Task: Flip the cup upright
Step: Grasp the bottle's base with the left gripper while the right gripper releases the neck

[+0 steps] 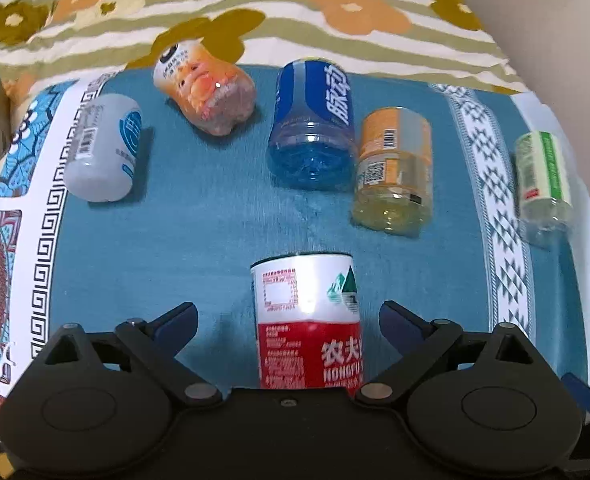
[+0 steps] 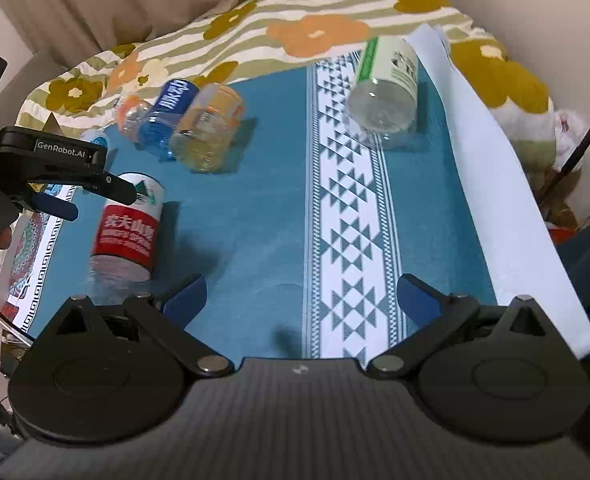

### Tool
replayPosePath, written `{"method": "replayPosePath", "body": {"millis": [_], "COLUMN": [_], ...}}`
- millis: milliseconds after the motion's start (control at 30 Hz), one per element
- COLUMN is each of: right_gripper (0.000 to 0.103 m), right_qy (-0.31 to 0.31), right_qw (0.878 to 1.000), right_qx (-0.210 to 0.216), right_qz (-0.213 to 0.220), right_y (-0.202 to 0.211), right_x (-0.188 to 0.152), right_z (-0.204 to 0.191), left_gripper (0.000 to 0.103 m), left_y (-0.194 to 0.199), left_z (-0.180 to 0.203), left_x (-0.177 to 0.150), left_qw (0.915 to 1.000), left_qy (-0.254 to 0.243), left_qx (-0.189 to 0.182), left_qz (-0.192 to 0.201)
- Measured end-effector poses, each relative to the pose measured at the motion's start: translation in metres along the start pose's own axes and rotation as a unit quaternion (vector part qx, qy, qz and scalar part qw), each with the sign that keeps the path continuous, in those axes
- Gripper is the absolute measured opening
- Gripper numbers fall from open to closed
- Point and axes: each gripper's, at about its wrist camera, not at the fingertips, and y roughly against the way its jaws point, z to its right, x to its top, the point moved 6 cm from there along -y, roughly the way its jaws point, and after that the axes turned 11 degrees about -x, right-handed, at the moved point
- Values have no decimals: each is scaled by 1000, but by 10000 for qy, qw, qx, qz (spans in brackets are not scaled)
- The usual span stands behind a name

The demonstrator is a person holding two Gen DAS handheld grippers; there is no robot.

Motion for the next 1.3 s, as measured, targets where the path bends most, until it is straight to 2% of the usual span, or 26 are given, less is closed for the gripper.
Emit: {"method": "replayPosePath", "body": {"millis": [100, 167, 233, 333, 567, 700, 800, 900, 1033, 1200, 1300], "right_gripper": [103, 103, 103, 103, 103, 103, 103, 103, 103, 103, 103], "right_qy": [-46, -44, -31, -8, -47, -53, -82, -86, -92, 153, 370], "right_qw": [9999, 9998, 9997, 9997, 9995, 9997, 9997, 9995, 9991, 9994, 9989], "right_qx": [91, 137, 183, 222, 276, 237, 209, 187, 213, 60, -96], "right_qz": [-88, -125, -131, -134, -118, -44, 82, 252, 356, 320, 264], "right_y": [-8, -13, -17, -20, -21, -15, -5, 6, 13, 14, 12], "right_x": [1, 3, 5, 7, 11, 14, 19, 24, 29, 22, 12], "right_z": [6, 10, 12, 13, 12, 12, 14, 14, 7, -8, -16], "left_gripper": [96, 87, 84, 68, 66, 66, 66, 66, 66, 67, 67], "left_y": [-8, -16, -23, -32, -30, -15, 13, 45, 63, 54, 47], "left_z": [0, 0, -2, -5, -1, 8, 12, 15, 18, 10, 7], "left_x": [6, 8, 8, 7, 6, 7, 10, 12, 1, -11, -18], "left_qw": [9999, 9996, 9990, 9978, 9984, 9994, 9996, 9954, 9776, 9507, 9323], "left_qy": [123, 154, 220, 376, 282, 81, -162, -388, -592, -530, -761], "left_qx": [44, 86, 121, 28, -95, -193, -215, -314, -519, -806, -748], "left_qz": [-102, -238, -378, -548, -491, -280, 99, 814, 1952, 2947, 3457]}}
